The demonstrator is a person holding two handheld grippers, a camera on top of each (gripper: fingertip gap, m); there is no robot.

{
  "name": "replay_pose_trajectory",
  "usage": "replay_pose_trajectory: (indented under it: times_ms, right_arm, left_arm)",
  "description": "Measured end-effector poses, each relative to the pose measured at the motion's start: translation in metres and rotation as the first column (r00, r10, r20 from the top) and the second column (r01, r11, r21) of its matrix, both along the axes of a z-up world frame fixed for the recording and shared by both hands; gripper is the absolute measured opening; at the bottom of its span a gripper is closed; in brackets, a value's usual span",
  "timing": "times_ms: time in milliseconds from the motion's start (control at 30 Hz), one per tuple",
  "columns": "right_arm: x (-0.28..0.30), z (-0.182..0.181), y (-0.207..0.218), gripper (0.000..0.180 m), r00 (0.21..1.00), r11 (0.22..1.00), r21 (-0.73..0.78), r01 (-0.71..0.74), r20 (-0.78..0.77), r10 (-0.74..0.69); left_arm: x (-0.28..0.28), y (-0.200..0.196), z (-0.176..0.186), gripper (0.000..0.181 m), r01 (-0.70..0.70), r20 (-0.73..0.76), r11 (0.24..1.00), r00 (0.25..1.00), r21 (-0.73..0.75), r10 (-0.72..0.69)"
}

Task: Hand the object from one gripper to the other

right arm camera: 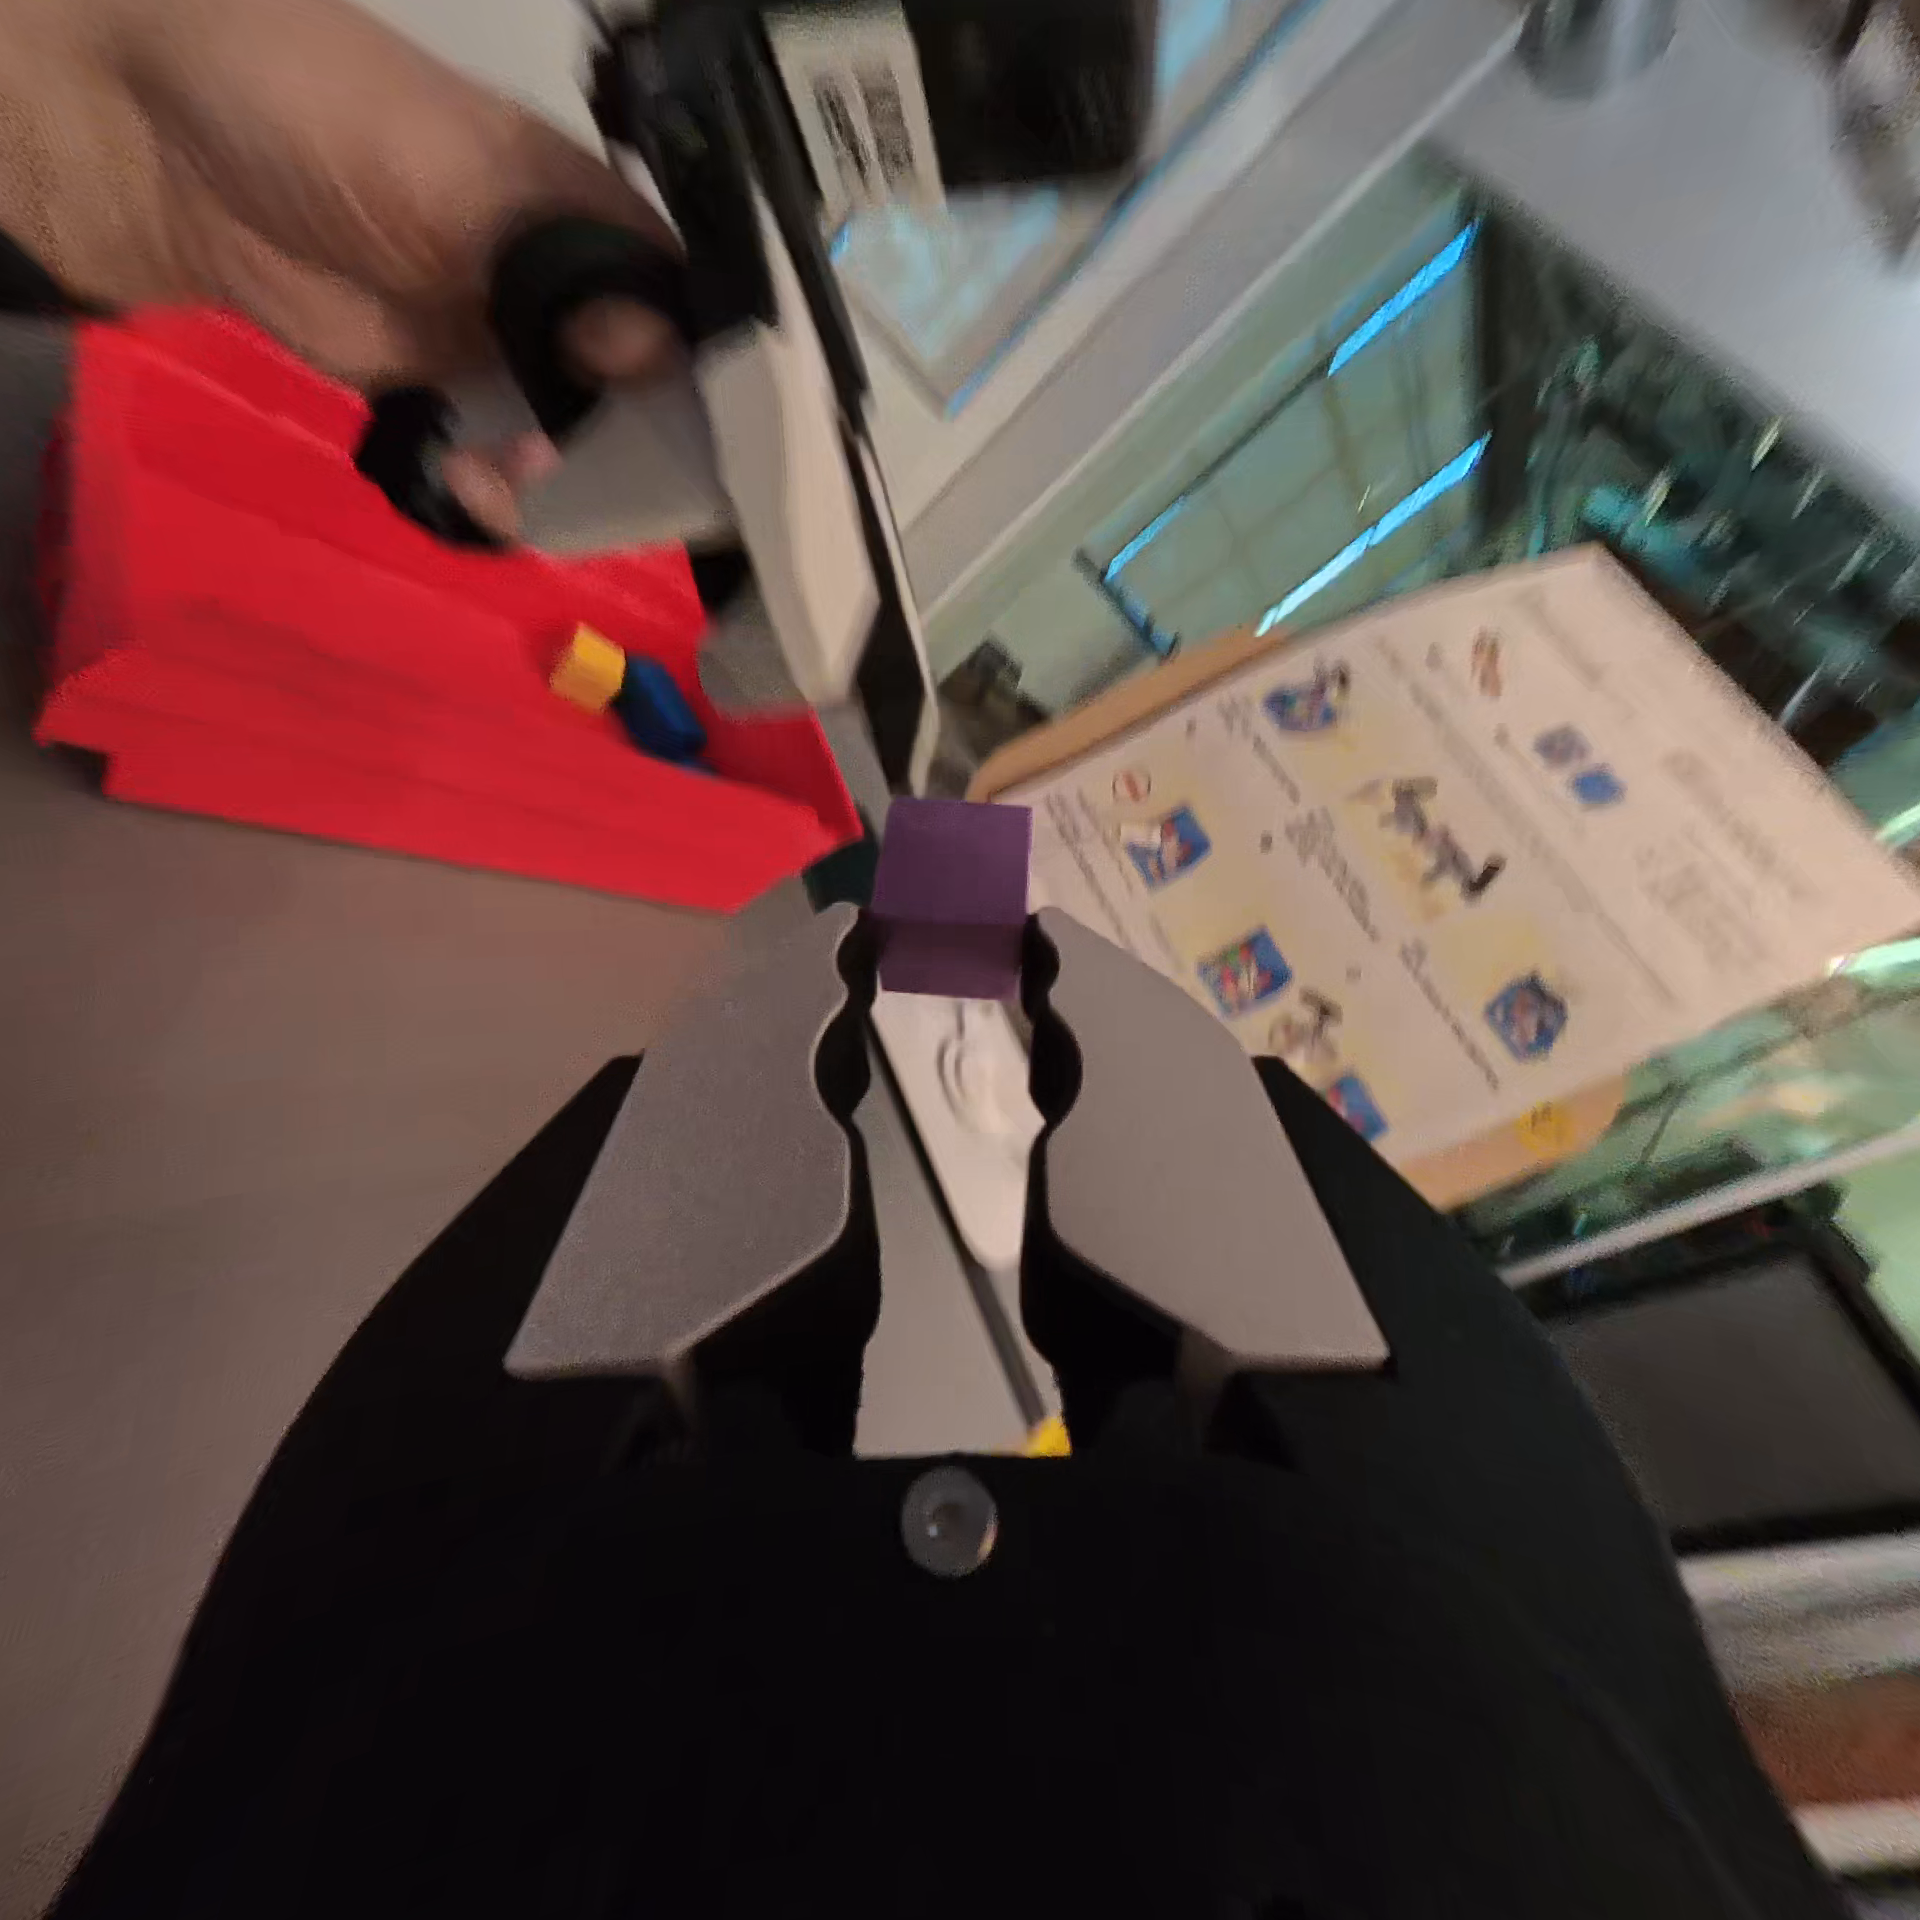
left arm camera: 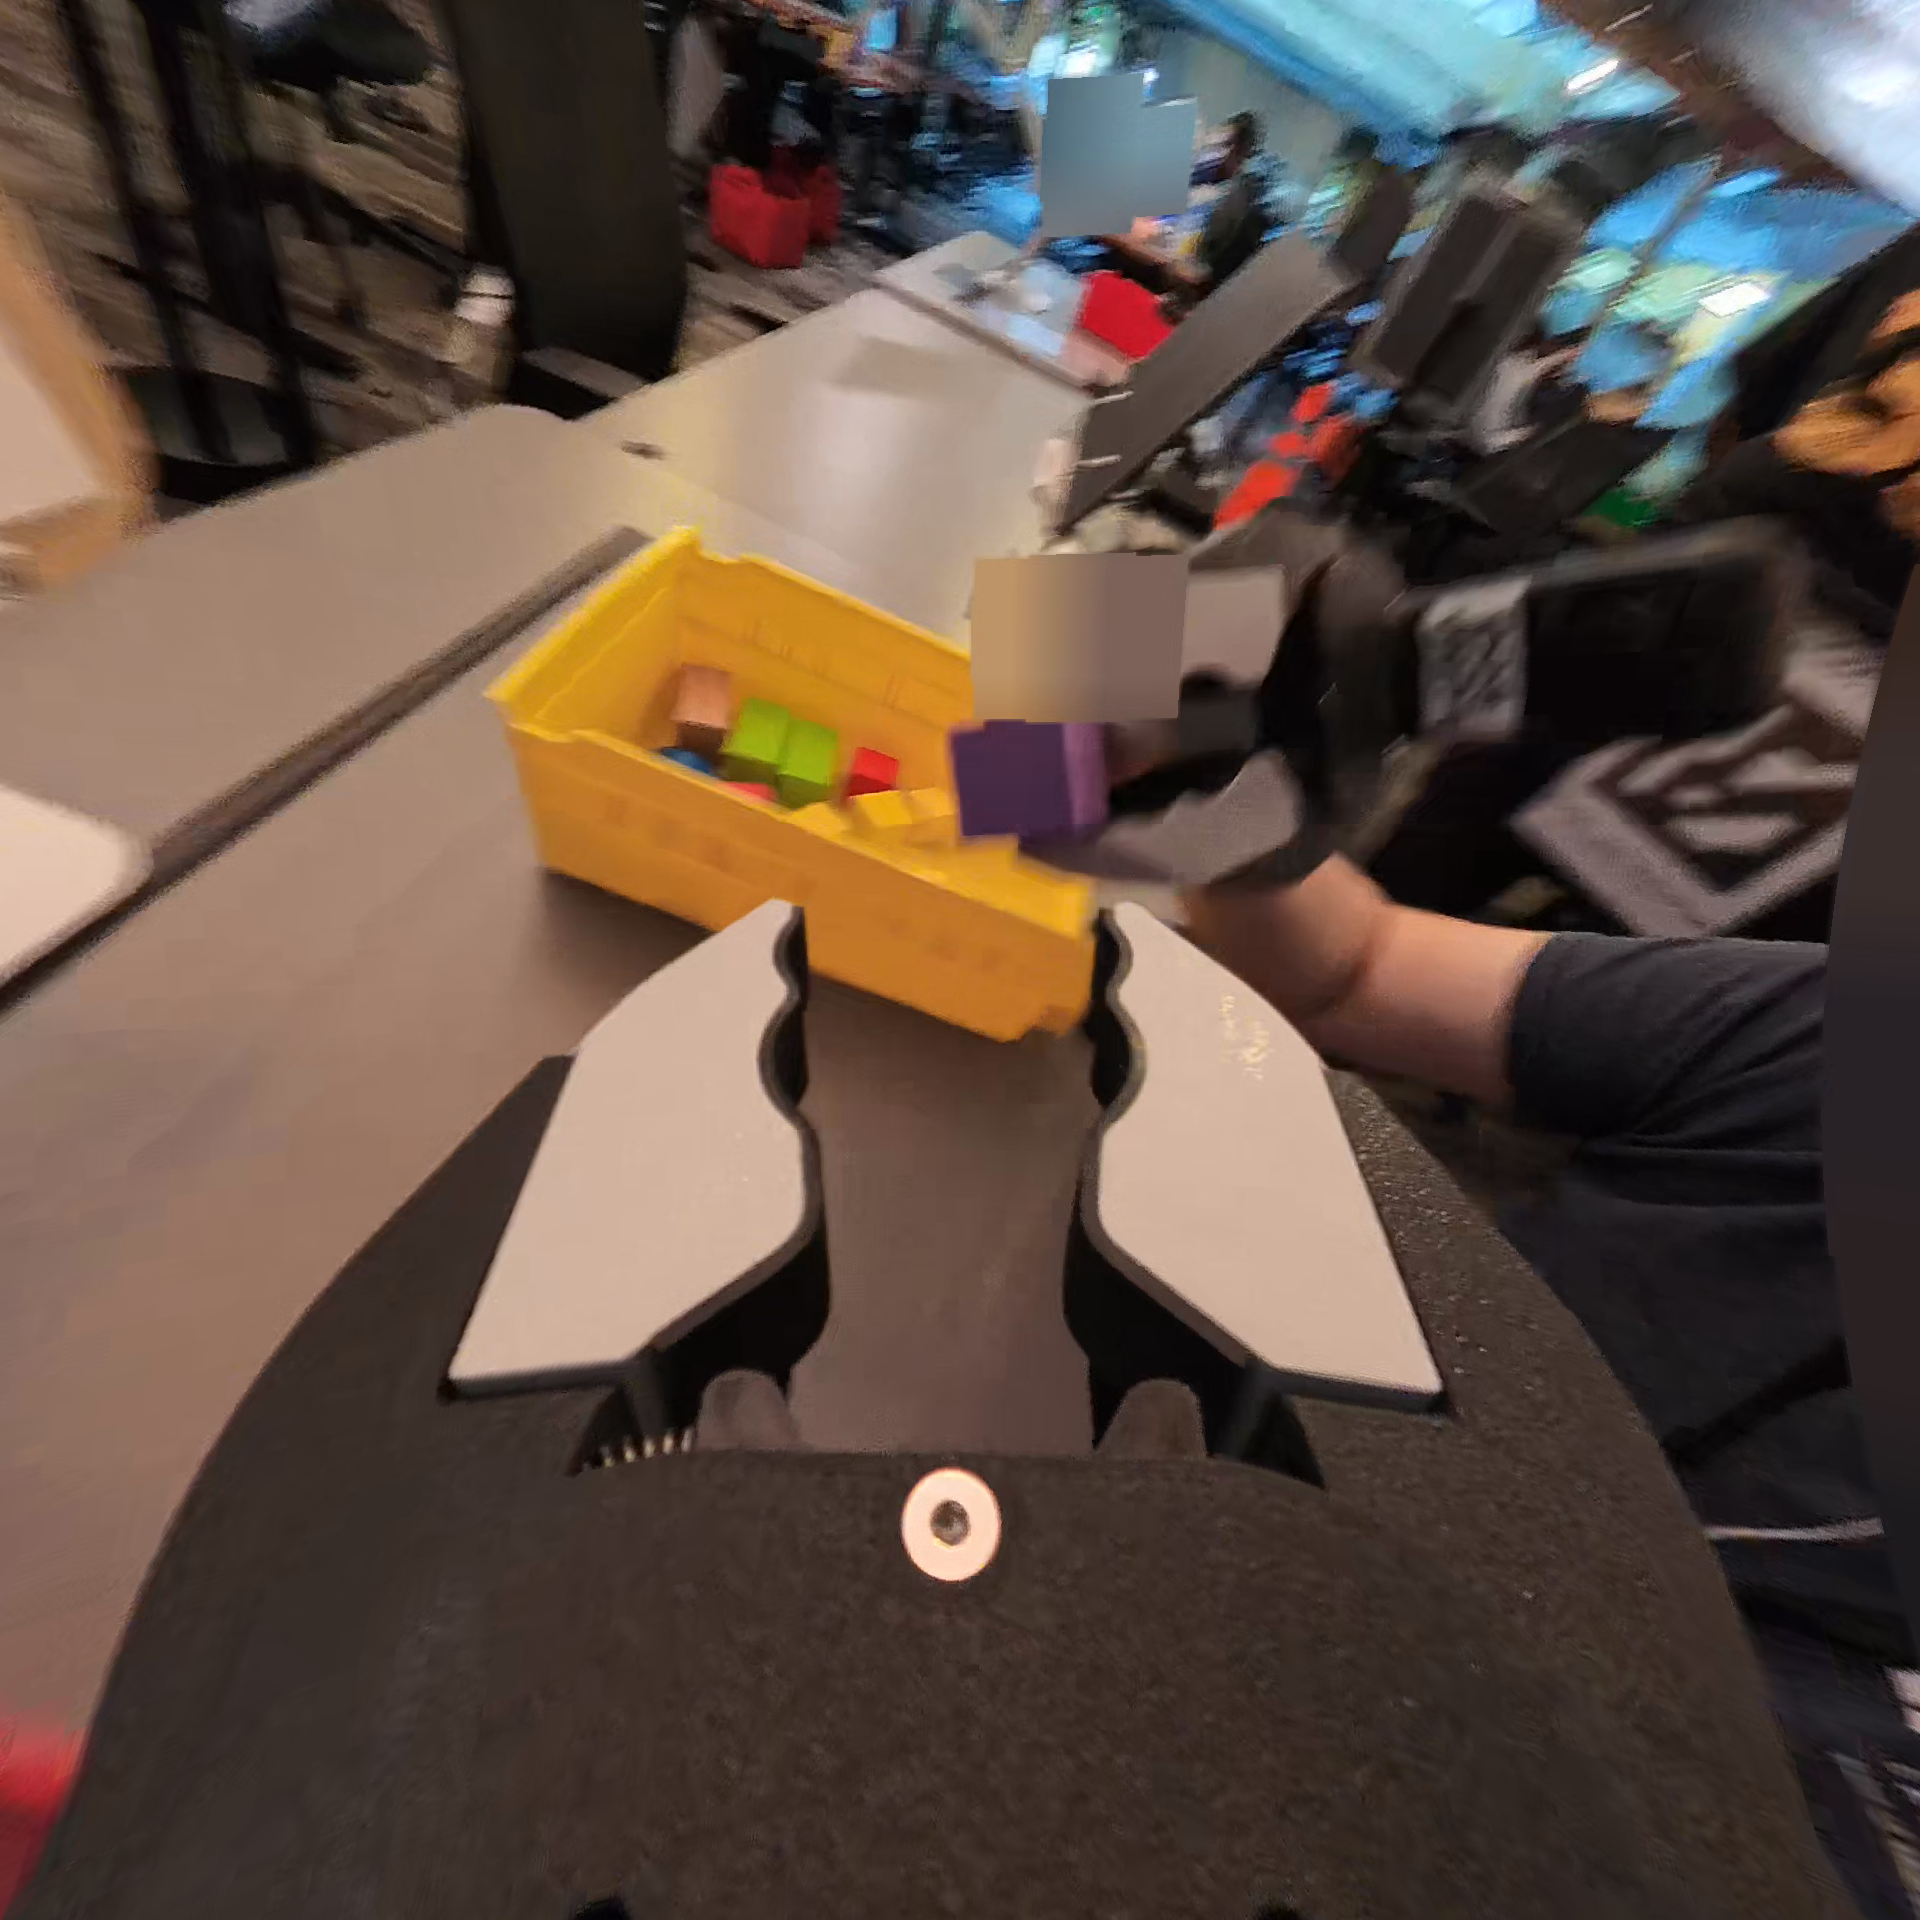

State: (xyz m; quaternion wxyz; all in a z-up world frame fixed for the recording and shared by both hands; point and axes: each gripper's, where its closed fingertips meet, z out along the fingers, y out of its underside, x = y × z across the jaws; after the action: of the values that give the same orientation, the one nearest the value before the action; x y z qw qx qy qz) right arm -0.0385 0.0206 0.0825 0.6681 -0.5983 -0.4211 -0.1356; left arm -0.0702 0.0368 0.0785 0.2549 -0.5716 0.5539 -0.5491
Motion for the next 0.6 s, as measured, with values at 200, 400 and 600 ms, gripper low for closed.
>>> replay_pose_trajectory:
  times_ms: [200, 400, 600]
  right_arm:
    - [0.133, -0.103, -0.028, 0.027, 0.948, 0.550, -0.810, 0.205, 0.024, -0.319]
    - [0.180, -0.197, -0.042, 0.028, 0.885, 0.174, -0.909, 0.379, 0.301, -0.355]
    - [0.183, -0.229, -0.038, 0.028, 0.857, 0.064, -0.900, 0.432, 0.387, -0.340]
  left_arm:
    - [-0.067, 0.090, -0.018, 0.058, -0.331, -0.205, 0.866, 0.882, 0.374, 0.425]
    - [-0.117, 0.143, -0.041, 0.053, -0.469, -0.326, 0.734, 0.683, 0.491, 0.654]
    - [-0.142, 0.173, -0.076, 0.051, -0.475, -0.450, 0.703, 0.545, 0.530, 0.707]
